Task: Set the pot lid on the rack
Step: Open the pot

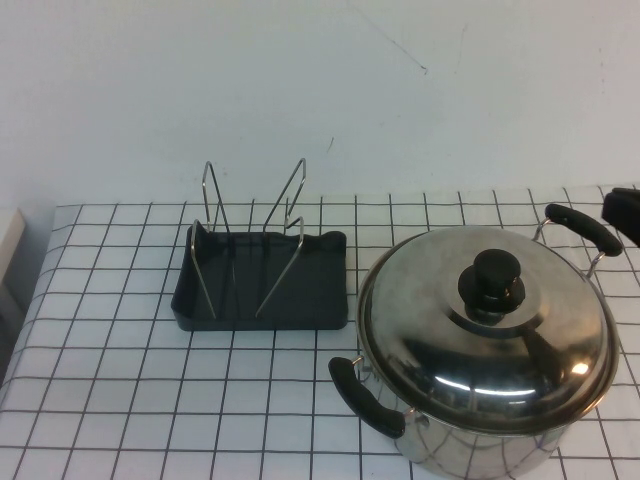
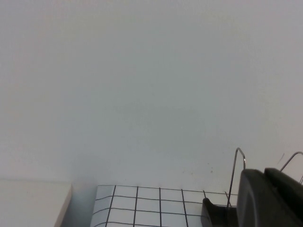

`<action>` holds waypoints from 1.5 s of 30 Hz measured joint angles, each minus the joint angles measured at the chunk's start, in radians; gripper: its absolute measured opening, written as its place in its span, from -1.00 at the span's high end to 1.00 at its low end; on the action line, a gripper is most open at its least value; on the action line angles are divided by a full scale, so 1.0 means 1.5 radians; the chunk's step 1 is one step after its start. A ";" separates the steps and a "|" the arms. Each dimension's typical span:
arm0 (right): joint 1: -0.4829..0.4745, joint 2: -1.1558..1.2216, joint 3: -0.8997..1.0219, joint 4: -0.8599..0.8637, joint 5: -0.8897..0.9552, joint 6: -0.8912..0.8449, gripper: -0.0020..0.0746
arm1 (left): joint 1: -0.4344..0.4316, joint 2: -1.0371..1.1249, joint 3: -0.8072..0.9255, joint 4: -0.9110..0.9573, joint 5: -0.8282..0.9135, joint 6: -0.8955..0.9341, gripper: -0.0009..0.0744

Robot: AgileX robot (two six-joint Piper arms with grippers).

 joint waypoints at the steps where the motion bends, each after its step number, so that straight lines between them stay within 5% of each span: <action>1: 0.005 0.025 -0.007 -0.002 -0.001 -0.004 0.95 | 0.000 0.000 0.000 0.000 0.000 -0.001 0.98; 12: 0.149 0.104 -0.023 0.020 -0.003 -0.174 0.85 | 0.000 0.000 0.000 0.000 0.000 -0.004 0.98; 14: 0.151 0.111 -0.023 0.026 0.004 -0.190 0.61 | 0.000 0.000 0.000 0.000 0.000 -0.004 0.98; 19: 0.155 0.115 -0.025 0.112 0.021 -0.214 -0.48 | 0.000 0.000 0.000 0.015 -0.001 -0.004 0.98; 24: 0.155 0.143 -0.032 0.146 0.038 -0.252 -0.81 | 0.000 0.000 0.000 0.015 -0.001 -0.005 0.98; 36: 0.155 0.264 -0.035 0.156 -0.044 -0.270 -0.81 | 0.000 0.000 0.000 0.015 -0.003 -0.004 0.98; 43: 0.156 0.284 -0.036 0.160 -0.061 -0.271 0.04 | 0.000 0.000 0.000 0.073 -0.018 0.004 0.98; 45: 0.156 0.286 -0.036 0.160 -0.065 -0.274 0.06 | 0.000 0.000 0.000 0.079 -0.018 -0.004 0.98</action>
